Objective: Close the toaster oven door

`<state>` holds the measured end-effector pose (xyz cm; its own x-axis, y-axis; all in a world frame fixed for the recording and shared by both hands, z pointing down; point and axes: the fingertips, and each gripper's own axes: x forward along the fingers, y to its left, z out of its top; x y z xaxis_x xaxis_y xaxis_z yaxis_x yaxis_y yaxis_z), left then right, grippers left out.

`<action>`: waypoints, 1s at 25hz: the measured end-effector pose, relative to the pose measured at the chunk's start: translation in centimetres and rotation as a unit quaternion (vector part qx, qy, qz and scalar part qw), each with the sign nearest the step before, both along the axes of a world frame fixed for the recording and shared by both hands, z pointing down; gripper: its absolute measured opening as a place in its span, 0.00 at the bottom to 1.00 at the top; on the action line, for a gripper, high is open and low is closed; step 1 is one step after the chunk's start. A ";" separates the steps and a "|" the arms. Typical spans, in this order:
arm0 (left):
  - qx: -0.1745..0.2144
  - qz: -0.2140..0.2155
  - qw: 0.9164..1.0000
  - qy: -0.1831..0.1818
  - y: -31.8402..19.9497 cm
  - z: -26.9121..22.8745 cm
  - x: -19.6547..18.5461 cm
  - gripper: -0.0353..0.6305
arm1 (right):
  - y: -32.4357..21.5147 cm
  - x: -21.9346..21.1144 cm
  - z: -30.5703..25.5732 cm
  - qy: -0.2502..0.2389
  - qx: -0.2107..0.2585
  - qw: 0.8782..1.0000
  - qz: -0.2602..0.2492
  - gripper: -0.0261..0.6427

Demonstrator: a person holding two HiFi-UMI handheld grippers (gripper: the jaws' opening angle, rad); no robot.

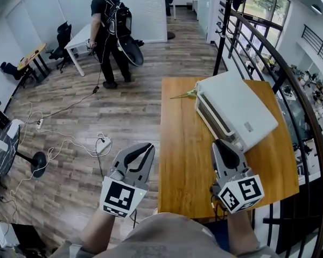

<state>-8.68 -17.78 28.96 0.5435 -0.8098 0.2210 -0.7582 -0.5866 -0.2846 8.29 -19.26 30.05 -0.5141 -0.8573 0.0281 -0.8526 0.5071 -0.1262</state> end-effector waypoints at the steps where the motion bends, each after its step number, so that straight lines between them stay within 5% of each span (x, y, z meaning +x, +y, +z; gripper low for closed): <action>1: 0.008 0.001 1.000 0.006 0.4 -0.8 -0.1 0.09 | 0.6 -0.4 -0.8 0.005 0.009 1.000 -0.007 0.13; 11: 0.063 0.005 0.997 0.037 2.9 -6.0 -1.5 0.09 | 5.3 -2.9 -6.9 0.015 0.074 0.996 -0.048 0.12; 25: 0.024 -0.021 0.998 0.055 3.7 -3.5 -2.6 0.09 | 6.9 -5.1 -4.5 0.040 0.041 0.994 -0.098 0.11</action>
<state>-11.27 -14.08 25.44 0.5270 -0.8410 0.1223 -0.8105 -0.5406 -0.2254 3.18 -12.36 25.56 -0.6701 -0.7422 0.0092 -0.7422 0.6700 -0.0133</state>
